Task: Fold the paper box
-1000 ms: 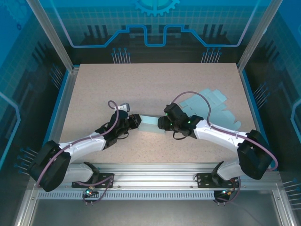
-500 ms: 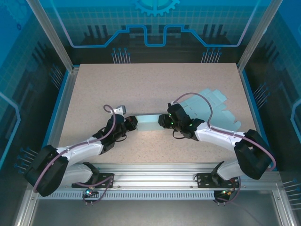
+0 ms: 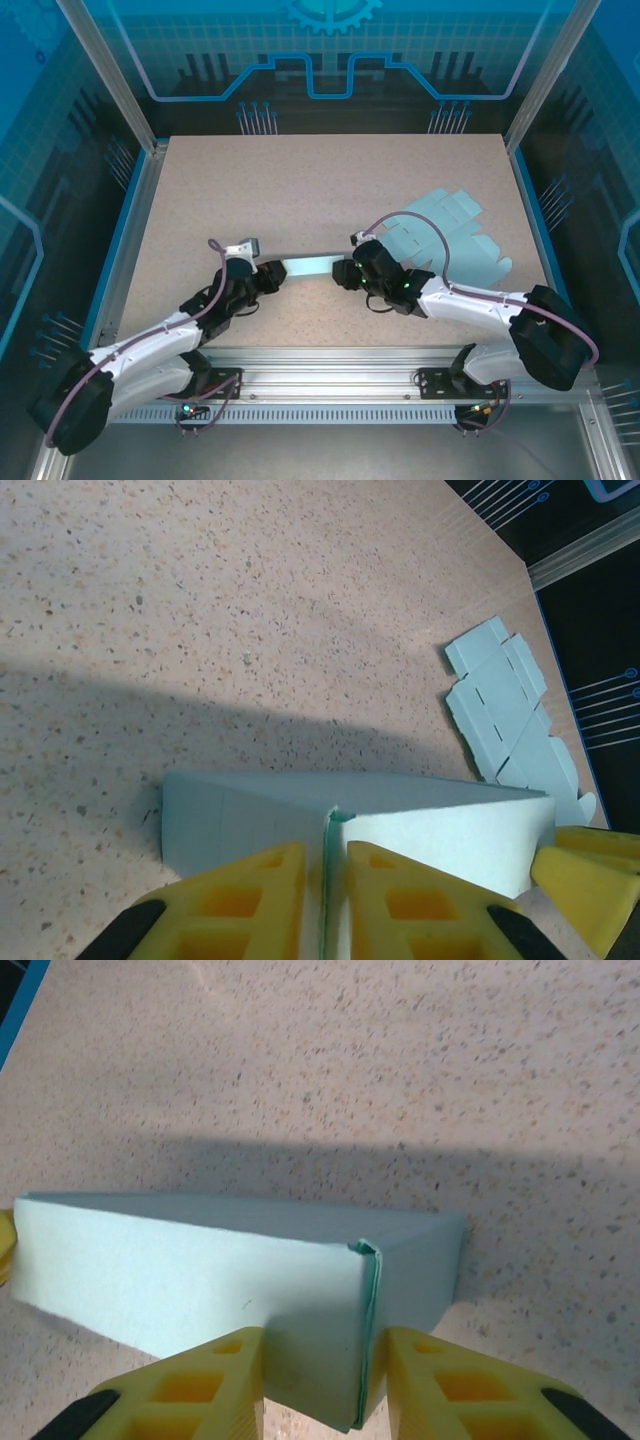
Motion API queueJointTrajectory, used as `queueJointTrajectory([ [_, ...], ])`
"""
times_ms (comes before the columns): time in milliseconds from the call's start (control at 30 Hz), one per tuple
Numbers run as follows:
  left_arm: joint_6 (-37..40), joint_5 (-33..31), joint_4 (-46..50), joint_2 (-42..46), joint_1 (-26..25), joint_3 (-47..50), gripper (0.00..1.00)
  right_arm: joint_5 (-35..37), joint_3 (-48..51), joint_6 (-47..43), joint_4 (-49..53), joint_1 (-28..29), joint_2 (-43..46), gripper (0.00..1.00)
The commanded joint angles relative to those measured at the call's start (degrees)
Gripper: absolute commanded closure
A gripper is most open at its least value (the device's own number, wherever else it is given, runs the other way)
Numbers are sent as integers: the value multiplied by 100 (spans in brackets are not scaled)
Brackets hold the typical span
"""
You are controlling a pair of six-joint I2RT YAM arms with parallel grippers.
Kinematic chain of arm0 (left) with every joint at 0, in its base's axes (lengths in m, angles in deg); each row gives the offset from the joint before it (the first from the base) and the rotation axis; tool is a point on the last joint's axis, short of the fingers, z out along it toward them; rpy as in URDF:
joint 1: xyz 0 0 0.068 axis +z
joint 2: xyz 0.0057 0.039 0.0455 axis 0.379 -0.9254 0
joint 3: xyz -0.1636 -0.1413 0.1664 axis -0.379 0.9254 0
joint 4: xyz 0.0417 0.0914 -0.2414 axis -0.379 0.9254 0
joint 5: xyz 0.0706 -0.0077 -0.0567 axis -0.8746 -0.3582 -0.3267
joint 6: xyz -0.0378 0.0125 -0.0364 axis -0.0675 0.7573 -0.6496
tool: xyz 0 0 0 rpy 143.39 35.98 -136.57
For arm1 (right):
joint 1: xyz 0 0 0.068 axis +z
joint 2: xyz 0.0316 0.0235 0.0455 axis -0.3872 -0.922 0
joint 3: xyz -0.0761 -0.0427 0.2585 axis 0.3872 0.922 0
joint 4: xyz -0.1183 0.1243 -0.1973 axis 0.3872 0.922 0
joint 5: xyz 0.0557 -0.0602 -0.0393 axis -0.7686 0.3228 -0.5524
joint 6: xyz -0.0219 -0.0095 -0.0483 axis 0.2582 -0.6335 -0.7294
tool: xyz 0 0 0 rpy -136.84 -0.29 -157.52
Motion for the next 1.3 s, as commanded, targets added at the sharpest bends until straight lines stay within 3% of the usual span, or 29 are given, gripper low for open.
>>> queueJointTrajectory([
  [0, -139, 87, 991, 14, -97, 326, 81, 153, 396, 58, 1363, 231, -188, 65],
  [300, 18, -38, 1629, 636, -149, 70, 71, 253, 75, 15, 1840, 332, 328, 58],
  [400, 162, 29, 1847, 684, -135, -183, 60, 69, -307, 30, 2134, 235, 314, 50],
  [533, 446, 393, 1985, 200, 6, -674, 44, -520, -754, 169, 2170, -138, 48, 39],
  [667, 702, 1024, 1624, -552, 359, -1033, 39, -862, -992, 152, 1768, -425, -337, 32],
  [867, 823, 1383, 1188, -1640, 718, -1339, 40, -1216, -1589, 177, 1797, -705, -1326, 34],
  [1033, 890, 1515, 805, -2241, 902, -1426, 52, -1462, -1960, 113, 1615, -730, -2103, 41],
  [1267, 892, 1509, 188, -2861, 1439, -1492, 62, -1556, -2860, -231, 1716, -909, -2868, 43],
])
